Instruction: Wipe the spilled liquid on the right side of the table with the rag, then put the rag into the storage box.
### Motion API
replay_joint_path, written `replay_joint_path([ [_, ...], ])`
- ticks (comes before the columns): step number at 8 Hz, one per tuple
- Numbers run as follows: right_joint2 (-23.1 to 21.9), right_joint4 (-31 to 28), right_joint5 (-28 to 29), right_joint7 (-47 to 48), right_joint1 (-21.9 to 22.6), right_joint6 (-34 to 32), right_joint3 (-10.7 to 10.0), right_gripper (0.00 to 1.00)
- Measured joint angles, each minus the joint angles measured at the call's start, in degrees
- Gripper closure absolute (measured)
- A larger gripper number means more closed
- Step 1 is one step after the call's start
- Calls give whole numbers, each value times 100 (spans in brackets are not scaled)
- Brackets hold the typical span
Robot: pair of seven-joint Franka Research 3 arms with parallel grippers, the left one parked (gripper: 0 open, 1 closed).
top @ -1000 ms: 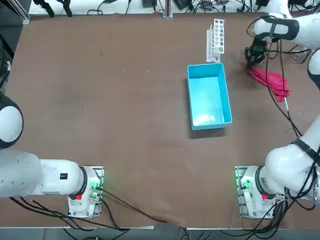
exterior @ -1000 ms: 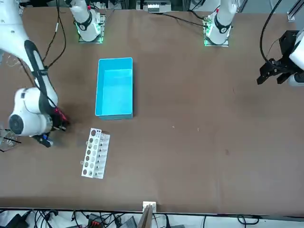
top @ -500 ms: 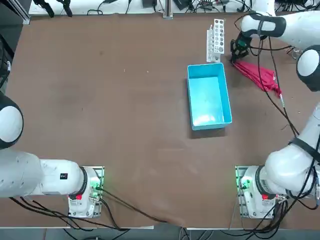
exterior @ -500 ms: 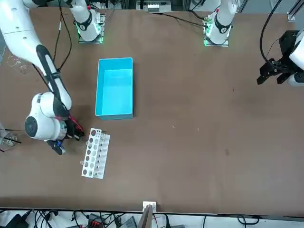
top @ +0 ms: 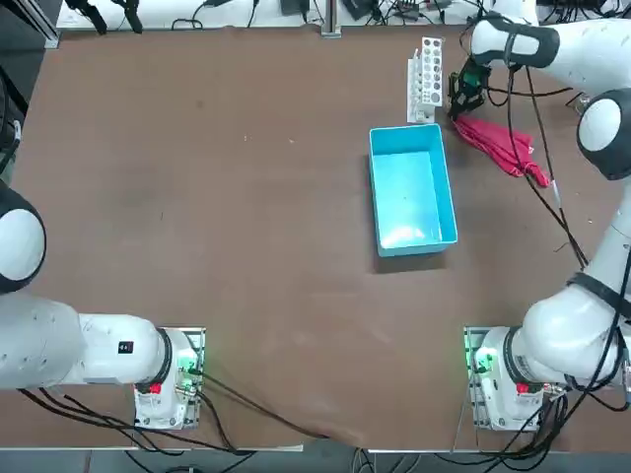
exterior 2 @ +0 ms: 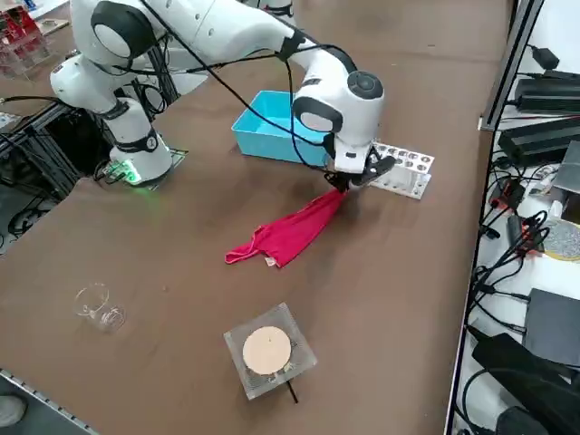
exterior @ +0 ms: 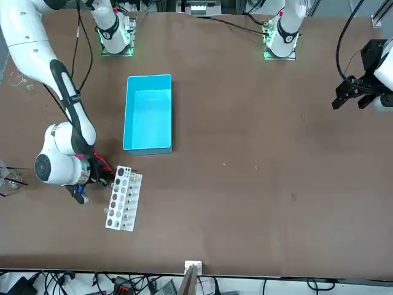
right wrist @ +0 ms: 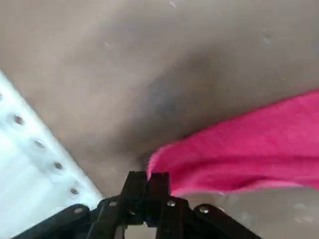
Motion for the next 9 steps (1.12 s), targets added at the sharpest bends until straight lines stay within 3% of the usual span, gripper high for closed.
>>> replay_joint_path([
  [3,-62,36,-428,-830,-262,-1251,-144,99],
  [6,-110,-495,-851,-1017,-351,-1291,-131,99],
  [9,-723,-1605,-954,-1515,-476,-1182,-139,99],
])
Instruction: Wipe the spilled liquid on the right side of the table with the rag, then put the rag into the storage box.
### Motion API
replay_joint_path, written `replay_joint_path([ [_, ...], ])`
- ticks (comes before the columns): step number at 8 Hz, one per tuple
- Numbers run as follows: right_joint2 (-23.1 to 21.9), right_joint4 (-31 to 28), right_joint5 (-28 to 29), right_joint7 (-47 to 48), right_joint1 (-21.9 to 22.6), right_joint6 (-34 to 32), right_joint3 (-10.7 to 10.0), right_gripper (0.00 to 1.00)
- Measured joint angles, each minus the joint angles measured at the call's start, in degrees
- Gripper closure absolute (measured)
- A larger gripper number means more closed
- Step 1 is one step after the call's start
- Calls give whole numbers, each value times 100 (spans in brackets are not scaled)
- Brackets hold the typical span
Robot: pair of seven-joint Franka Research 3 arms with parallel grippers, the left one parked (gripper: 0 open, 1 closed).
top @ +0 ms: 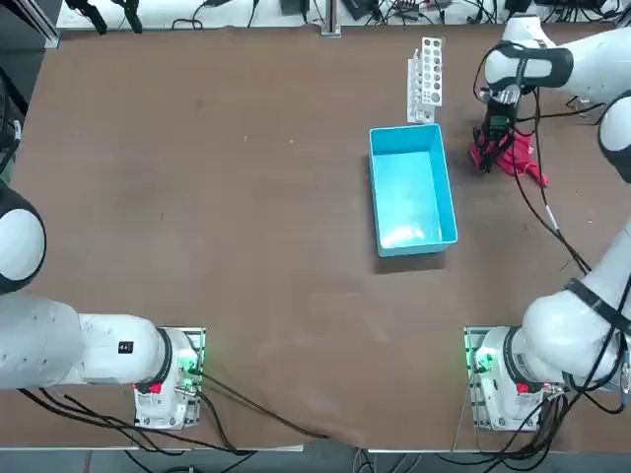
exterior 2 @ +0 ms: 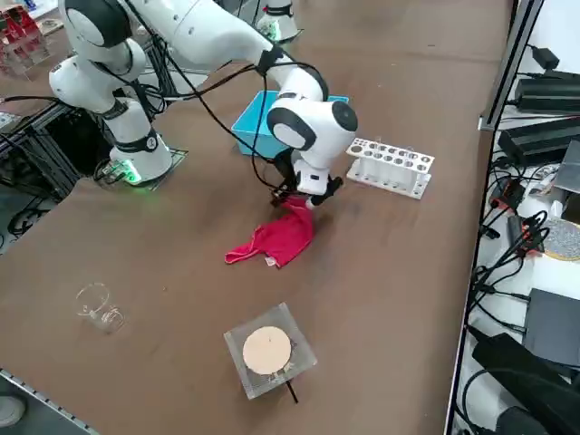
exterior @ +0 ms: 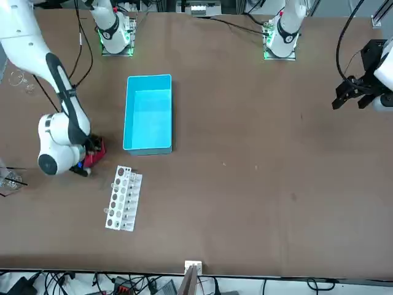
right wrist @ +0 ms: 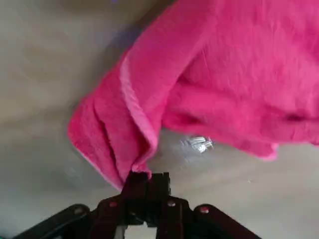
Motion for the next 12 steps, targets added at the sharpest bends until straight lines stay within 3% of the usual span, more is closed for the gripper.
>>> replay_joint_path([
  [2,-461,-760,-113,-810,-457,161,-32,99],
  [4,-686,-1103,-452,-1845,-1311,424,-53,99],
  [7,-674,-1174,-1769,-2606,-2425,840,-70,99],
  [10,-680,-1113,-3082,-2688,-2873,1203,-64,99],
  [12,-670,-892,-3517,-2923,-3054,1268,-64,99],
])
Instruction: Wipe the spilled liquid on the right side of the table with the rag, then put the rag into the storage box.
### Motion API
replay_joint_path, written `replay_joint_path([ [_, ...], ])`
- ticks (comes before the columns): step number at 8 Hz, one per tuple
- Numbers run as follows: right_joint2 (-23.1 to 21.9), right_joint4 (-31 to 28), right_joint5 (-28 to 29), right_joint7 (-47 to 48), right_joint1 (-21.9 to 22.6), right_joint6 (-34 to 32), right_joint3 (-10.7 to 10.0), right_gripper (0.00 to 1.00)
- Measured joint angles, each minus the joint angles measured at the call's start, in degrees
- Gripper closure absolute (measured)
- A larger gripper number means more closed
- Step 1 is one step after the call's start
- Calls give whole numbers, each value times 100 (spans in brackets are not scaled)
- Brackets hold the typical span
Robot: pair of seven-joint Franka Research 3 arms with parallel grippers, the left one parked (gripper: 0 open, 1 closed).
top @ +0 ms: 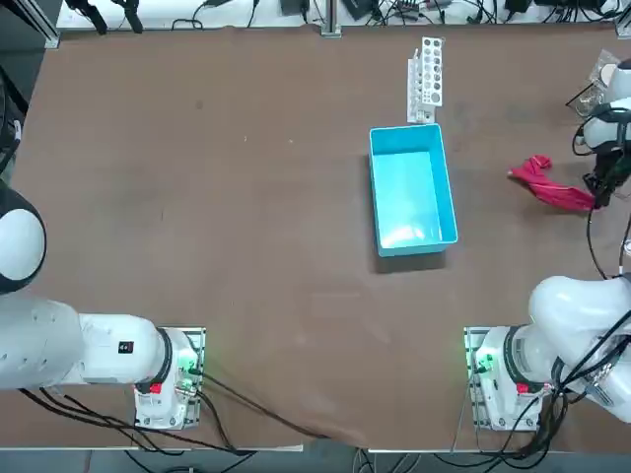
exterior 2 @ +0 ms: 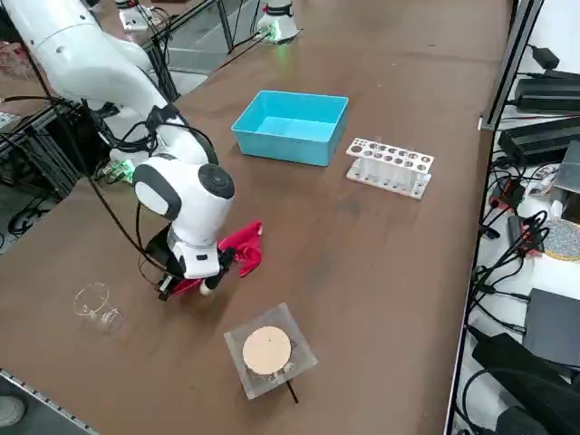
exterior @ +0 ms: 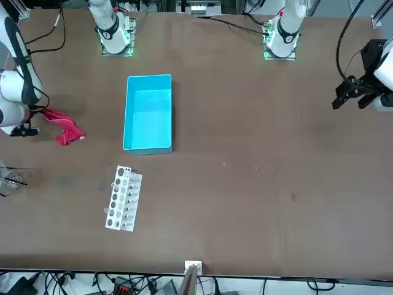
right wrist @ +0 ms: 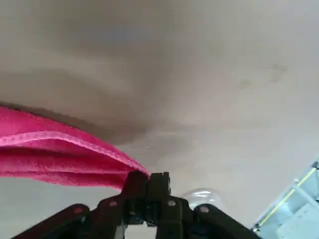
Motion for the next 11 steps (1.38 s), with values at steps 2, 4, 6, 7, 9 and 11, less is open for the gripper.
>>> replay_joint_path([
  [2,88,395,-367,-491,-107,0,0,99],
  [4,278,915,-565,-853,-201,2,0,99],
  [6,406,1403,-19,-826,-180,20,211,99],
  [7,420,1686,537,-780,-78,-48,386,99],
  [9,422,2197,1445,-52,584,-664,511,99],
  [11,434,2355,1955,1131,1331,-1095,546,99],
])
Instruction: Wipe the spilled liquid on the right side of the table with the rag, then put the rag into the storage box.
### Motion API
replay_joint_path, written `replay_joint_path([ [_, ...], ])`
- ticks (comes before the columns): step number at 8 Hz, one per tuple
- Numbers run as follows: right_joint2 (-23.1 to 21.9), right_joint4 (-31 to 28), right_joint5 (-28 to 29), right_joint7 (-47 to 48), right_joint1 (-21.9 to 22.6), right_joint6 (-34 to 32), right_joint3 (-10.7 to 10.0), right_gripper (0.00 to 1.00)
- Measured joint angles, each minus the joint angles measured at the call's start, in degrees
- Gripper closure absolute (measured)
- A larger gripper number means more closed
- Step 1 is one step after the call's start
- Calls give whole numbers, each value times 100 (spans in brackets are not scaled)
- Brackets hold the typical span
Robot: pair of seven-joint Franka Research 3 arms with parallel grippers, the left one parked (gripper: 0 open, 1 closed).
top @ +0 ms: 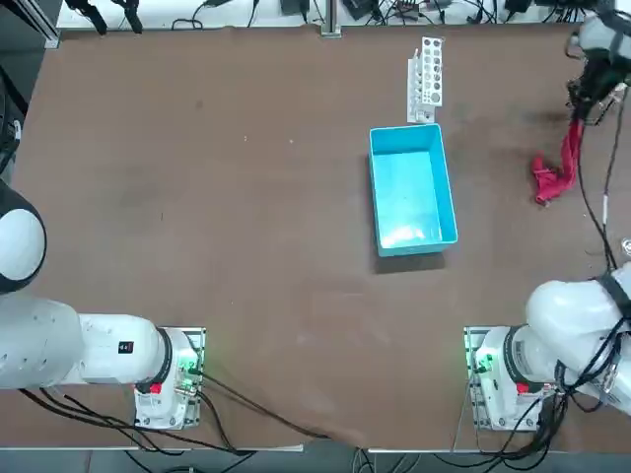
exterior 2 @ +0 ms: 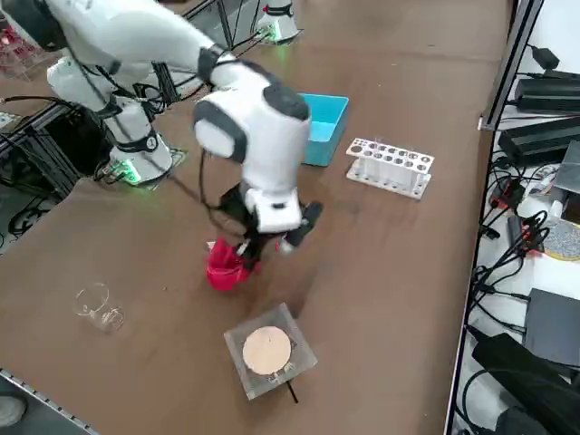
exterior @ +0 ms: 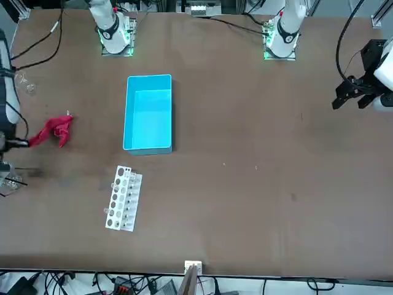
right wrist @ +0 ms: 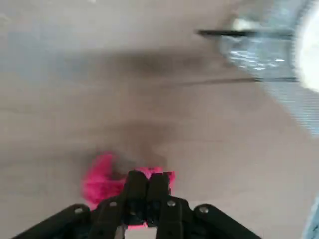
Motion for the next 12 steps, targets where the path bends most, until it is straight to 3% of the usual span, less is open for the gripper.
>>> replay_joint_path([
  [4,138,424,832,1922,1104,-38,4,99],
  [7,294,1056,1895,2645,1448,-35,0,99],
  [12,297,1348,3119,4230,2049,-285,3,99],
])
